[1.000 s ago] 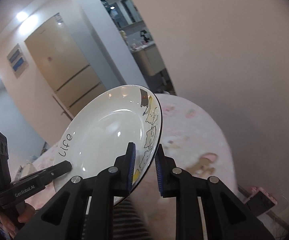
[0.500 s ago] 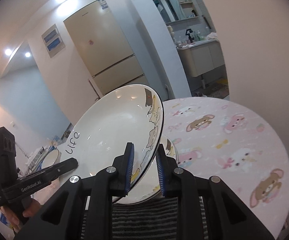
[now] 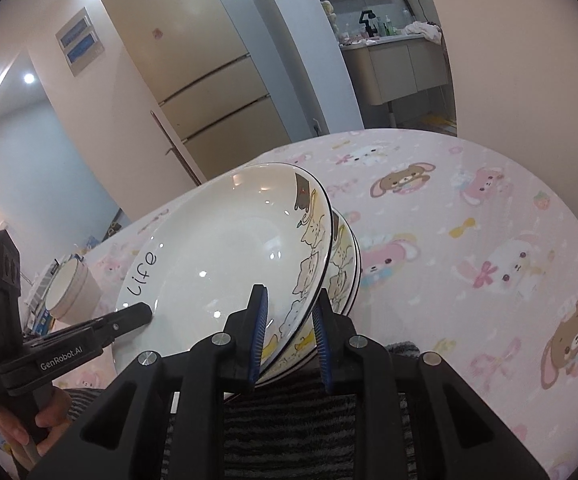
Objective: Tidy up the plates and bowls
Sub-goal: 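Lower the held plate onto the other cartoon-rimmed plate, then open both grippers and release the plate onto the plate stack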
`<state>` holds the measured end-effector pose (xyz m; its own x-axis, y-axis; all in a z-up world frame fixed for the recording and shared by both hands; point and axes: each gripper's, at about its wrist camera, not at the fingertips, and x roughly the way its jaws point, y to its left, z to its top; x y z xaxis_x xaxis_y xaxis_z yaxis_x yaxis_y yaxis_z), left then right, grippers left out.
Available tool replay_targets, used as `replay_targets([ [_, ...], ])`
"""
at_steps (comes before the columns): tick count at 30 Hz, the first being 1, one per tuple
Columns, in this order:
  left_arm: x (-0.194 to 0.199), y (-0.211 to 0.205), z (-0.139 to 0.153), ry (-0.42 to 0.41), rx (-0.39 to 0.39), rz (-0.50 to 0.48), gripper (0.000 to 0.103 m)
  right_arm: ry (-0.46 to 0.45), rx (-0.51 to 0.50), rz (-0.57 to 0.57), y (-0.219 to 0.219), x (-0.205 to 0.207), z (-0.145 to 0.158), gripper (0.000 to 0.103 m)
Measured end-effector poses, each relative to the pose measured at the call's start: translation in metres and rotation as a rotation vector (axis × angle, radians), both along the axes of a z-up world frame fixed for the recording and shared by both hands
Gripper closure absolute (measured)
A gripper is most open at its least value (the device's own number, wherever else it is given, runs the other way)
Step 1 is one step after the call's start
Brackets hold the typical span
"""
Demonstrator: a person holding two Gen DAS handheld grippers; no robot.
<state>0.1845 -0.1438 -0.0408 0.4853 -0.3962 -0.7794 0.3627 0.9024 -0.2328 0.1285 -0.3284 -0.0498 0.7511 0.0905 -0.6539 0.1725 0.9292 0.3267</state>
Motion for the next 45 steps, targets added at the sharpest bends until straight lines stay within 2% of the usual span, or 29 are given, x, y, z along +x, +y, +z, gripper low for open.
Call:
replay_targets([
  [5,0.001,-0.001,-0.007,0.016,0.051,0.012,0.083,0.026,-0.038,-0.010,0.006,0.003,-0.006,0.079],
  [9,-0.002,-0.010,-0.010,-0.012,0.096,0.023,0.083,0.008,-0.187,-0.061,0.022,0.002,-0.008,0.077],
  [12,-0.003,-0.008,-0.010,-0.004,0.088,0.019,0.083,0.010,-0.227,-0.072,0.026,0.003,-0.005,0.077],
  [18,-0.005,-0.019,-0.012,-0.041,0.149,0.013,0.082,0.093,-0.272,-0.085,0.026,0.014,-0.010,0.073],
  [22,-0.003,-0.026,-0.015,-0.075,0.176,0.003,0.082,0.120,-0.247,-0.085,0.020,0.018,-0.013,0.072],
  [28,-0.003,-0.023,-0.015,-0.081,0.164,0.007,0.082,0.124,-0.235,-0.070,0.021,0.017,-0.013,0.069],
  [29,-0.004,-0.022,-0.013,-0.089,0.165,0.005,0.080,0.129,-0.226,-0.061,0.020,0.017,-0.014,0.068],
  [30,-0.004,-0.020,-0.011,-0.100,0.166,0.007,0.073,0.128,-0.218,-0.055,0.020,0.016,-0.015,0.068],
  [31,-0.006,-0.018,-0.008,-0.113,0.162,0.011,0.062,0.125,-0.205,-0.048,0.019,0.015,-0.015,0.068],
  [32,-0.007,-0.017,-0.005,-0.119,0.156,0.012,0.058,0.125,-0.198,-0.044,0.018,0.015,-0.015,0.067],
  [37,-0.006,-0.010,-0.003,-0.078,0.124,0.013,0.053,0.131,-0.186,-0.025,0.015,0.012,-0.011,0.064],
  [40,-0.004,-0.006,-0.006,-0.017,0.159,0.030,0.052,0.110,-0.201,-0.031,0.014,0.004,-0.005,0.064],
  [41,-0.004,-0.003,-0.005,0.007,0.131,0.027,0.054,0.092,-0.213,-0.034,0.014,0.001,-0.002,0.064],
  [43,-0.004,0.002,-0.002,0.053,0.076,0.008,0.074,0.054,-0.261,-0.025,0.018,-0.004,0.003,0.066],
  [45,-0.005,0.003,0.000,0.065,0.054,-0.005,0.079,0.061,-0.283,-0.015,0.020,-0.002,0.003,0.080],
])
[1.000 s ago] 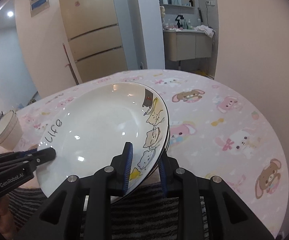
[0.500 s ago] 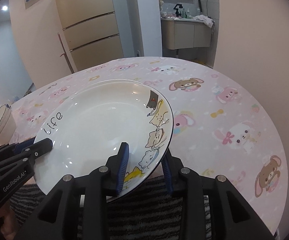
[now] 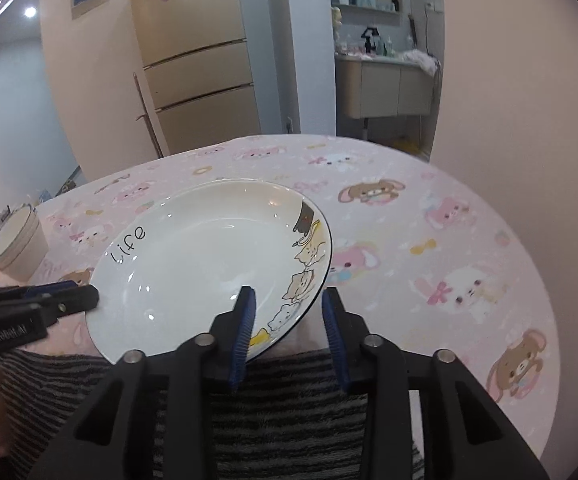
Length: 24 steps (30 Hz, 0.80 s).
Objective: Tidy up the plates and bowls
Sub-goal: 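Open both grippers and release the plate onto the plate stack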
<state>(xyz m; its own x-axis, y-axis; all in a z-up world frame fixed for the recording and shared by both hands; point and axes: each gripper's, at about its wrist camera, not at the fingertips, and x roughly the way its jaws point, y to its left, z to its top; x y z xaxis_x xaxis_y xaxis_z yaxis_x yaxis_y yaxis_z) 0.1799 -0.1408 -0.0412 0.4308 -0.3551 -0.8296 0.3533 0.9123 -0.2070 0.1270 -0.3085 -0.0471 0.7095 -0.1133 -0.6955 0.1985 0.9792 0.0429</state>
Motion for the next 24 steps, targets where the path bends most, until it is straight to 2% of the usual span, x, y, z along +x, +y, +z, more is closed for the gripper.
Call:
replay_targets([
  [1,0.000,0.000,0.000,-0.003,0.003,0.000,0.085,0.008,0.007,0.010,0.000,0.002,-0.001,0.086],
  [2,0.000,-0.001,-0.002,-0.003,0.012,0.003,0.085,0.018,0.020,0.019,-0.001,0.005,-0.003,0.089],
  [8,0.004,0.007,-0.002,-0.035,-0.026,0.035,0.085,0.005,0.042,-0.004,-0.005,0.006,-0.008,0.089],
  [9,0.005,0.009,-0.001,-0.042,-0.034,0.038,0.080,0.003,0.056,-0.010,-0.008,0.005,-0.008,0.089],
  [10,0.005,0.010,0.001,-0.053,-0.046,0.038,0.064,0.002,0.078,-0.013,-0.011,0.005,-0.009,0.085],
  [12,0.004,0.011,0.006,-0.088,-0.055,0.040,0.045,0.013,0.102,-0.032,-0.017,0.005,-0.011,0.069],
  [14,0.002,0.010,0.009,-0.125,-0.040,0.047,0.043,0.017,0.130,-0.046,-0.025,0.005,-0.012,0.064],
  [17,0.000,0.010,0.012,-0.142,-0.040,0.054,0.038,0.016,0.168,-0.047,-0.032,0.003,-0.010,0.064],
  [21,-0.011,0.010,0.027,-0.216,-0.029,0.057,0.037,0.005,0.155,-0.055,-0.034,-0.003,-0.003,0.064],
  [24,-0.024,0.015,0.046,-0.273,-0.028,0.068,0.035,-0.024,0.153,-0.035,-0.031,-0.010,0.013,0.064],
])
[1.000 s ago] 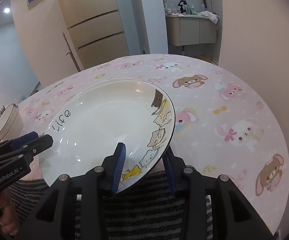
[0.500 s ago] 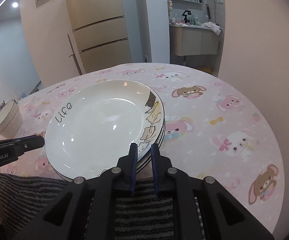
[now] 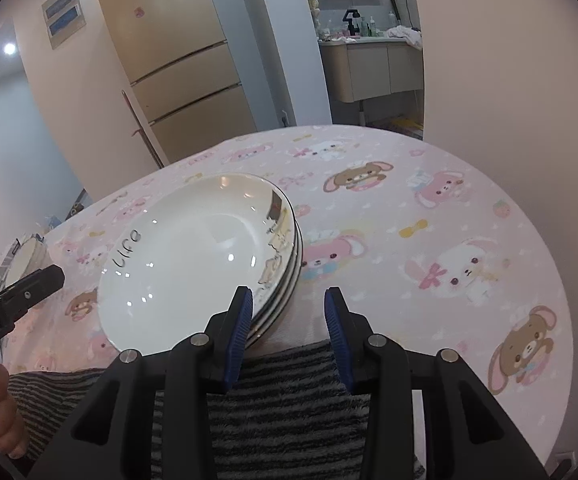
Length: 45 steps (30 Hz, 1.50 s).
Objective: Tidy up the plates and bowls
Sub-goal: 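Move both grippers to the bowl stack and grip its rim, then lift the bowl stack and carry it over the plate stack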
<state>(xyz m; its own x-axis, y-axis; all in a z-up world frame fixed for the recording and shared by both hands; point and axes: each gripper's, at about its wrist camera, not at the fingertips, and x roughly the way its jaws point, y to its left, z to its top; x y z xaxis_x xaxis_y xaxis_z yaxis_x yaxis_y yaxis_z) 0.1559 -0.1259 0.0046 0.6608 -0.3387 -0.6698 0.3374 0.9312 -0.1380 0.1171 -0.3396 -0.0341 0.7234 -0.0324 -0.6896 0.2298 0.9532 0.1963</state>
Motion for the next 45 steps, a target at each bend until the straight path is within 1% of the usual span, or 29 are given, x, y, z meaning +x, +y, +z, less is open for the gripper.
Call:
replay_targets([
  [2,-0.013,0.006,0.018,-0.056,0.021,0.004,0.034,-0.031,-0.017,0.015,0.004,-0.005,0.014,0.064],
  [4,-0.025,0.018,0.037,-0.121,0.038,0.027,0.026,-0.082,-0.036,0.035,0.012,-0.011,0.034,0.063],
  [6,-0.040,0.038,0.059,-0.208,0.022,0.062,0.021,-0.123,-0.029,0.061,0.020,-0.012,0.052,0.058],
  [8,-0.052,0.061,0.080,-0.285,0.000,0.096,0.014,-0.169,-0.008,0.115,0.034,-0.010,0.075,0.058],
  [10,-0.060,0.086,0.103,-0.369,-0.016,0.140,0.003,-0.205,-0.002,0.160,0.053,-0.005,0.100,0.058],
  [11,-0.063,0.096,0.113,-0.410,-0.018,0.167,0.001,-0.222,0.005,0.184,0.062,-0.002,0.110,0.058],
  [13,-0.067,0.118,0.130,-0.500,-0.007,0.230,0.000,-0.263,0.027,0.258,0.086,0.003,0.134,0.057],
  [15,-0.067,0.135,0.137,-0.560,0.006,0.266,0.000,-0.300,0.029,0.345,0.109,0.013,0.158,0.050],
  [16,-0.065,0.144,0.135,-0.574,0.004,0.284,0.000,-0.311,0.031,0.374,0.120,0.019,0.167,0.049],
  [17,-0.062,0.154,0.133,-0.572,-0.003,0.308,0.000,-0.309,0.027,0.391,0.129,0.025,0.174,0.048],
  [19,-0.054,0.174,0.125,-0.569,-0.049,0.339,0.000,-0.284,0.014,0.419,0.149,0.039,0.186,0.047],
  [20,-0.049,0.184,0.121,-0.564,-0.075,0.356,0.000,-0.281,0.031,0.437,0.157,0.044,0.190,0.046],
  [21,-0.044,0.193,0.117,-0.555,-0.092,0.372,0.000,-0.284,0.061,0.454,0.163,0.047,0.192,0.038],
  [22,-0.039,0.203,0.113,-0.547,-0.108,0.385,0.000,-0.291,0.117,0.474,0.171,0.052,0.191,0.035],
  [23,-0.033,0.211,0.108,-0.542,-0.120,0.396,0.000,-0.283,0.140,0.475,0.178,0.056,0.188,0.035],
  [25,-0.023,0.228,0.094,-0.529,-0.146,0.428,0.000,-0.240,0.145,0.463,0.198,0.070,0.177,0.035],
  [27,-0.012,0.250,0.076,-0.467,-0.199,0.463,0.000,-0.210,0.167,0.468,0.215,0.085,0.160,0.035],
  [29,0.003,0.271,0.053,-0.390,-0.269,0.486,0.000,-0.135,0.178,0.469,0.236,0.110,0.136,0.035],
  [30,0.010,0.276,0.043,-0.353,-0.285,0.486,0.000,-0.110,0.181,0.470,0.244,0.120,0.125,0.035],
  [32,0.023,0.285,0.026,-0.286,-0.295,0.489,0.000,-0.038,0.183,0.465,0.265,0.143,0.097,0.035],
  [34,0.037,0.294,0.012,-0.230,-0.293,0.493,0.000,0.019,0.201,0.451,0.278,0.160,0.072,0.035],
  [37,0.052,0.308,-0.016,-0.117,-0.315,0.516,0.001,0.110,0.231,0.438,0.296,0.179,0.031,0.035],
  [38,0.057,0.313,-0.026,-0.076,-0.323,0.523,0.001,0.123,0.239,0.439,0.298,0.181,0.023,0.035],
  [40,0.064,0.314,-0.037,-0.026,-0.321,0.530,0.002,0.138,0.237,0.433,0.307,0.187,0.008,0.035],
  [42,0.069,0.312,-0.047,0.020,-0.317,0.531,0.003,0.151,0.232,0.422,0.313,0.191,0.001,0.035],
  [43,0.072,0.312,-0.052,0.041,-0.325,0.525,0.003,0.162,0.242,0.409,0.315,0.195,-0.004,0.035],
  [45,0.078,0.311,-0.062,0.087,-0.374,0.515,0.005,0.178,0.280,0.384,0.314,0.201,-0.009,0.035],
])
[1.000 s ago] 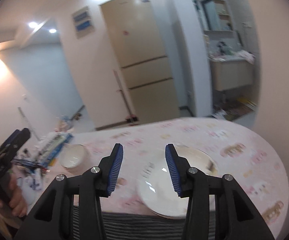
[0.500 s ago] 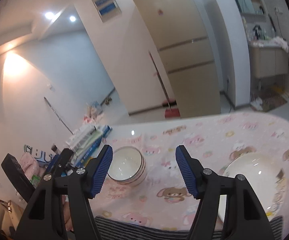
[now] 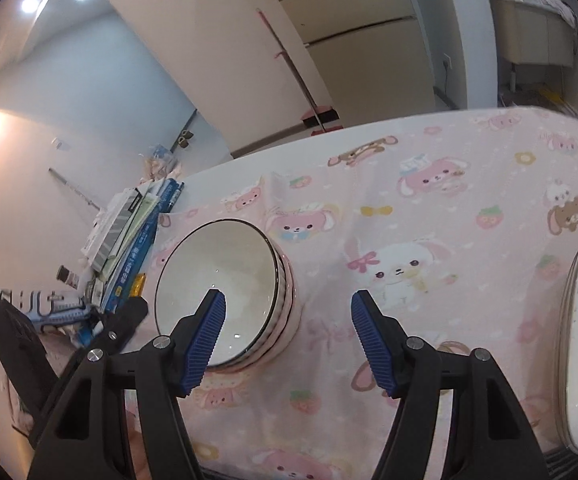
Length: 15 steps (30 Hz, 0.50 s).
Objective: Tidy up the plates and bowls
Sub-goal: 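Lift the bowl stack and carry it over the plate stack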
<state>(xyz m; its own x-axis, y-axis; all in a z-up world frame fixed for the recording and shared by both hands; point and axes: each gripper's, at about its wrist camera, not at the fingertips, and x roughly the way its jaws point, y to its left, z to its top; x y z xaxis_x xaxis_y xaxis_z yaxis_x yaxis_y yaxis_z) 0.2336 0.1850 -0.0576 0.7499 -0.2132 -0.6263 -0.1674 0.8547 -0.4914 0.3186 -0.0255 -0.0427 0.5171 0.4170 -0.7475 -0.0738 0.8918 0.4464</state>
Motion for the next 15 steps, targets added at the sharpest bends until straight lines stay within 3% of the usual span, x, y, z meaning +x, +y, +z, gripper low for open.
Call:
replay_targets([
  [3,0.011,0.005,-0.017,0.036,-0.107,-0.012,0.008,0.045,0.050,-0.019,0.002,0.012,-0.005,0.035],
  [6,0.015,0.008,-0.031,0.072,-0.151,-0.004,0.015,0.062,0.075,-0.010,0.008,0.018,-0.014,0.035],
  [10,0.011,0.007,-0.041,0.072,-0.186,-0.026,0.021,0.011,0.121,0.020,0.012,0.010,-0.040,0.045],
  [12,0.011,0.005,-0.041,0.072,-0.179,-0.037,0.025,0.021,0.102,0.053,0.019,0.013,-0.045,0.058],
  [15,0.014,-0.002,-0.039,0.080,-0.154,-0.047,0.032,0.006,0.090,0.063,0.026,0.012,-0.046,0.058],
])
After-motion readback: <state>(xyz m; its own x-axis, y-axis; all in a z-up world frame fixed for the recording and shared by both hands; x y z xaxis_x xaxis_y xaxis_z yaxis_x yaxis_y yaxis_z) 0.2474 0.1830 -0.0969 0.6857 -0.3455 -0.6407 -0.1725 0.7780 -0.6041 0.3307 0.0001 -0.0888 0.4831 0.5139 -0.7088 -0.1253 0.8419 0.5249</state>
